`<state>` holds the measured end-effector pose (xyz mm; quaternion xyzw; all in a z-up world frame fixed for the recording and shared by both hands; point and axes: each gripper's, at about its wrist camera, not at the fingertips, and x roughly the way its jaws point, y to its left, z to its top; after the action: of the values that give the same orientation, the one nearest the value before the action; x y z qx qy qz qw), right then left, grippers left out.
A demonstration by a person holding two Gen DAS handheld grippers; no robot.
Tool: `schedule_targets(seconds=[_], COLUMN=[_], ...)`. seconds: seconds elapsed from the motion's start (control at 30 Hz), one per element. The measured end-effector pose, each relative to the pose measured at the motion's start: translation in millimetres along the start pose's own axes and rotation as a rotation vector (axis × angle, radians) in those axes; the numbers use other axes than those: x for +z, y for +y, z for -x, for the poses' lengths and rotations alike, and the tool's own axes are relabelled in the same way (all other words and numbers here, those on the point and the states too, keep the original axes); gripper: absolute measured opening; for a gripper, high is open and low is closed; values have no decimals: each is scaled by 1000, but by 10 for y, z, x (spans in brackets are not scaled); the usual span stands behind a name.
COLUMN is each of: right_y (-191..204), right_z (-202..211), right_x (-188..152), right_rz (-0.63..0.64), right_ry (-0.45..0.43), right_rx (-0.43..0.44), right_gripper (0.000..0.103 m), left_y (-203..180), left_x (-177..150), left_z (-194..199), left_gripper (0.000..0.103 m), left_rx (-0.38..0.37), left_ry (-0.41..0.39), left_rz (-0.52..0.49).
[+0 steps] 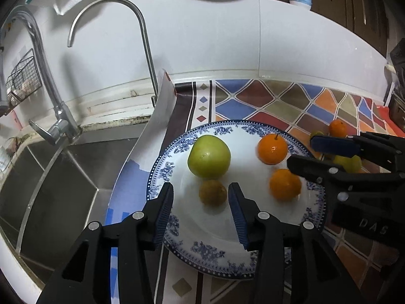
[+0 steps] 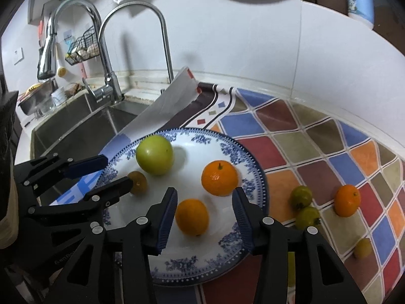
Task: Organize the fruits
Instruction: 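Open both tools over the plate and lift them away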
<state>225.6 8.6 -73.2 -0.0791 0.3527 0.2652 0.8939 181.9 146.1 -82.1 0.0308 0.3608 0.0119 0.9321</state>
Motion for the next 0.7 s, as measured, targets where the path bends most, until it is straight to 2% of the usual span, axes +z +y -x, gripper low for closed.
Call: schedule_targets(seconds=[0.2, 0.43, 0.5, 0.7], right_y=[-24, -43, -56, -113], right_z=[288, 652, 765, 1044], right_x=[0, -81, -112, -200], right_rz=[-18, -35, -42, -68], right_ry=[-49, -93, -107, -133], right_rx=[-28, -59, -73, -115], right_gripper=[51, 52, 57, 64], left_y=[-68, -206, -244, -352], left_x=[12, 22, 27, 23], left_z=[250, 585, 678, 902], left_gripper=[59, 71, 77, 85], left_rx=[7, 6, 6, -4], left_ry=[-44, -114, -132, -164], left_rz=[-2, -22, -23, -18])
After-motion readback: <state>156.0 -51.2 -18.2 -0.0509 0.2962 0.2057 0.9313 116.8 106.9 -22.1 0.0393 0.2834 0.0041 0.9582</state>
